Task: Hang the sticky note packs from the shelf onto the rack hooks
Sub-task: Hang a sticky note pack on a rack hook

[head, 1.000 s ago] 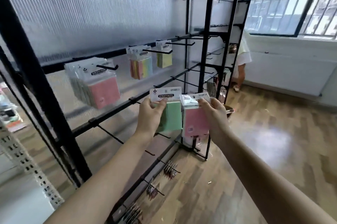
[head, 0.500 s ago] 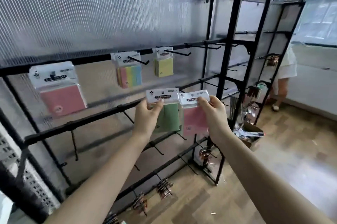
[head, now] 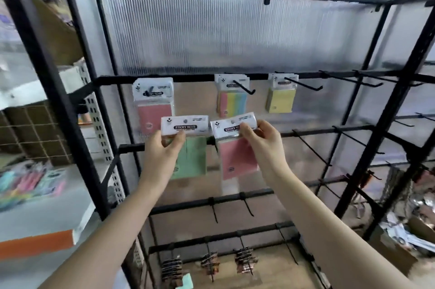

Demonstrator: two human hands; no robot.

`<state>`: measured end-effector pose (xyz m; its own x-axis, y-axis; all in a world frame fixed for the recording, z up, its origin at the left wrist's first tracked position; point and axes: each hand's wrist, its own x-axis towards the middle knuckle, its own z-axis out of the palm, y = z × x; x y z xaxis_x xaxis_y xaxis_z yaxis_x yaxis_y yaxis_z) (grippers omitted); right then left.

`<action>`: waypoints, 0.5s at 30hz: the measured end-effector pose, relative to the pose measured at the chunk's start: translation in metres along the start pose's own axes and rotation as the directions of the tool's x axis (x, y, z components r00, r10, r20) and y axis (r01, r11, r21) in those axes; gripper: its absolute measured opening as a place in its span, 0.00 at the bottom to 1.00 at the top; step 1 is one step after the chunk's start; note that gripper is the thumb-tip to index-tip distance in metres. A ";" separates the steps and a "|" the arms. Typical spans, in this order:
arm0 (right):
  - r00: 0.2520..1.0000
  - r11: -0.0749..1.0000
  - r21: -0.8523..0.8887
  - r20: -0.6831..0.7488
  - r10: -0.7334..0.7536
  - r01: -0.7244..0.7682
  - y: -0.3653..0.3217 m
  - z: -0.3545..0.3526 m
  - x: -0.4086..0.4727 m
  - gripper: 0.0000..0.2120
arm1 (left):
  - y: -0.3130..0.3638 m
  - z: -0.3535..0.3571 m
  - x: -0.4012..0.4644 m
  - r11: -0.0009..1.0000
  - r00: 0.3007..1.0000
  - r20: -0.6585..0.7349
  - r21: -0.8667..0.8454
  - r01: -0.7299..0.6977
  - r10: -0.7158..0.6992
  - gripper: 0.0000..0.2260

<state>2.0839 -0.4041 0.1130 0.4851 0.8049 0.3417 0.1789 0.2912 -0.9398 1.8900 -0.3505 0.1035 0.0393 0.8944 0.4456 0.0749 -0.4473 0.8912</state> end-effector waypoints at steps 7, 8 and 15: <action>0.977 0.993 0.024 0.179 -0.114 0.112 -0.013 0.086 0.011 0.10 | 0.008 -0.082 0.005 0.986 0.976 -0.180 0.140 -0.094 0.119 0.03; 0.973 0.992 0.031 0.193 -0.129 0.125 -0.014 0.096 0.012 0.11 | 0.010 -0.090 0.006 0.981 0.971 -0.193 0.160 -0.110 0.140 0.03; 0.941 0.971 0.083 0.242 -0.238 0.224 -0.020 0.144 0.022 0.05 | 0.020 -0.114 0.012 0.985 0.964 -0.211 0.102 -0.142 0.161 0.05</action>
<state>1.9671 -0.3180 0.1391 0.2065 0.8131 0.5443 0.2119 0.5059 -0.8361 1.7780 -0.3486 0.1358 -0.1602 0.7908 0.5908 0.1699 -0.5675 0.8057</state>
